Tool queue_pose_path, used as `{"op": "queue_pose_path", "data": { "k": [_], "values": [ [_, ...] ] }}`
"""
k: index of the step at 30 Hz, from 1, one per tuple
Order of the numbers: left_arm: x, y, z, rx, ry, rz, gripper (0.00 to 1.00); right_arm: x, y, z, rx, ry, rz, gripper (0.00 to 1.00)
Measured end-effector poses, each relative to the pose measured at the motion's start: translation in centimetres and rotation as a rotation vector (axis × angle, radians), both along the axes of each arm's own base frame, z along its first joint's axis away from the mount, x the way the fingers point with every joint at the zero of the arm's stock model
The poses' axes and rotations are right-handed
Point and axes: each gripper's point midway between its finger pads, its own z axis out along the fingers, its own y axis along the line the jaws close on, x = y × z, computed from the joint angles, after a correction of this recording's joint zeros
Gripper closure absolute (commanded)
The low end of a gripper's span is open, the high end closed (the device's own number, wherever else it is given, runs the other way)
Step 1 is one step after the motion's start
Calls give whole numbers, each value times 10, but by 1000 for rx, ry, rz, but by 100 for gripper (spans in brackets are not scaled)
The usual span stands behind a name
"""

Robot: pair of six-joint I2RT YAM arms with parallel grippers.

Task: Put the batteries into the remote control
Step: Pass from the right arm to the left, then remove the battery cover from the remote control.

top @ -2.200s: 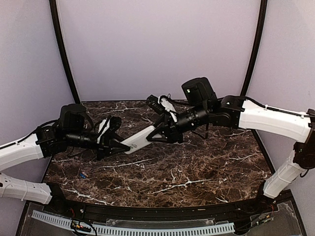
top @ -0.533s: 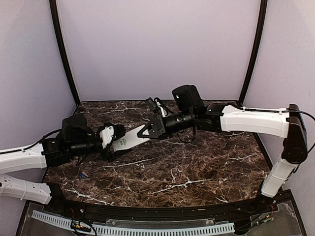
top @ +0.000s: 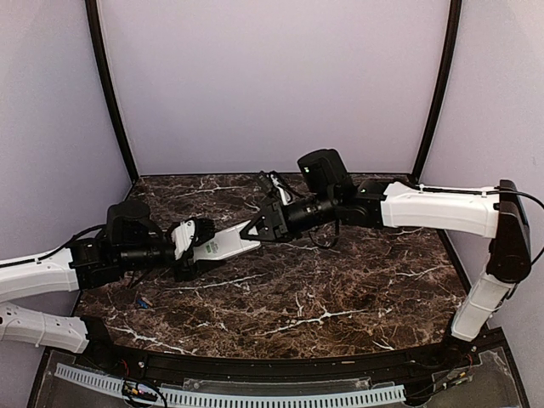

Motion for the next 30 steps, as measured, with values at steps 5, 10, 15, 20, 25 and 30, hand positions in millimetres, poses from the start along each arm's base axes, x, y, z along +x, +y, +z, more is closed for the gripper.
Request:
{"op": "queue_pose_path", "data": {
  "k": [5,10,15,20,25,30],
  "values": [
    [-4,2,-12,23,65,3,100,7,-7,-15,-60,-48,-24,49],
    [-5,2,-16,31,79,2,100,2,-7,-22,-63,-61,23,39],
    [-2,1,-25,55,95,11,100,0,-3,-40,-84,-37,58,40],
    [-1,3,-31,75,103,23,100,-2,-1,-48,-89,-32,83,53],
    [2,5,-31,87,89,36,100,-1,-2,-49,-95,-44,85,63],
    [3,6,-31,91,81,41,100,1,-6,-48,-101,-57,79,64]
  ]
}}
